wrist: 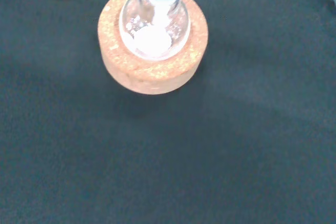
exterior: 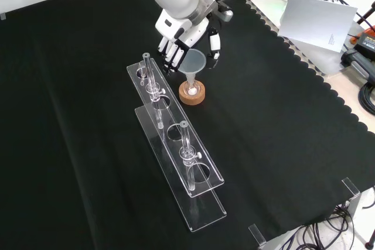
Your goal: Remove the funnel from the round-bottom flask.
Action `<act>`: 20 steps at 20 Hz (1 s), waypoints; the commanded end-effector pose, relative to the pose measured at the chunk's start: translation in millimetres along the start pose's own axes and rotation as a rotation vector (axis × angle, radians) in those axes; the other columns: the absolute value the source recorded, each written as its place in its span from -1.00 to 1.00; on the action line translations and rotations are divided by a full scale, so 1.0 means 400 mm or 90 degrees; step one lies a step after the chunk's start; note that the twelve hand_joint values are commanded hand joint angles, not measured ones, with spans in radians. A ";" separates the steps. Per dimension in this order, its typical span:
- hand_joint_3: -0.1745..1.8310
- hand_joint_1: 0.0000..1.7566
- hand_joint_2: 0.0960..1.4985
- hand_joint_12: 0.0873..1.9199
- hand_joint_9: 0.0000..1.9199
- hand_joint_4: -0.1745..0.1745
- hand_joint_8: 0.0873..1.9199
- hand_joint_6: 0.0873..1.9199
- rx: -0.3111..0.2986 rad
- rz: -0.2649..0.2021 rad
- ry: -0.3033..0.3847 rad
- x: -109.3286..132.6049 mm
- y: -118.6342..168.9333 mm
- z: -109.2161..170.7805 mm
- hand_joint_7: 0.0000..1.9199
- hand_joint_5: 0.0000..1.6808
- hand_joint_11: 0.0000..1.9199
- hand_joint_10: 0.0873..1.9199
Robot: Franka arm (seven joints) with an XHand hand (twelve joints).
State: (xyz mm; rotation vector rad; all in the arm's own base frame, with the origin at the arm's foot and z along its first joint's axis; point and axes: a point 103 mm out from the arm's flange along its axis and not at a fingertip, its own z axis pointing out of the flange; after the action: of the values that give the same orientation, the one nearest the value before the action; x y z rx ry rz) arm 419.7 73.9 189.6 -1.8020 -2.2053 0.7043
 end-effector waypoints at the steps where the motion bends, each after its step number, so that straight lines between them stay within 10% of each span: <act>1: -0.33 -0.10 -0.16 0.33 -0.17 0.06 -0.44 -0.93 -0.040 0.031 -0.042 -0.016 -0.020 -0.021 -0.53 -0.27 -0.51 -0.54; 14: -0.32 -0.09 -0.14 0.27 -0.10 0.15 -0.46 -0.54 0.033 0.046 -0.050 -0.012 -0.065 -0.113 -0.48 -0.25 -0.44 -0.66; 20: -0.31 -0.10 -0.13 0.28 -0.12 0.13 -0.44 -0.49 -0.002 0.071 -0.070 0.010 -0.136 -0.185 -0.50 -0.29 -0.45 -0.64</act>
State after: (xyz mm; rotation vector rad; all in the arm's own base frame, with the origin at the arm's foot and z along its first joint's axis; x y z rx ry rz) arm 415.1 79.6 257.2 -1.8940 -2.1715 0.8442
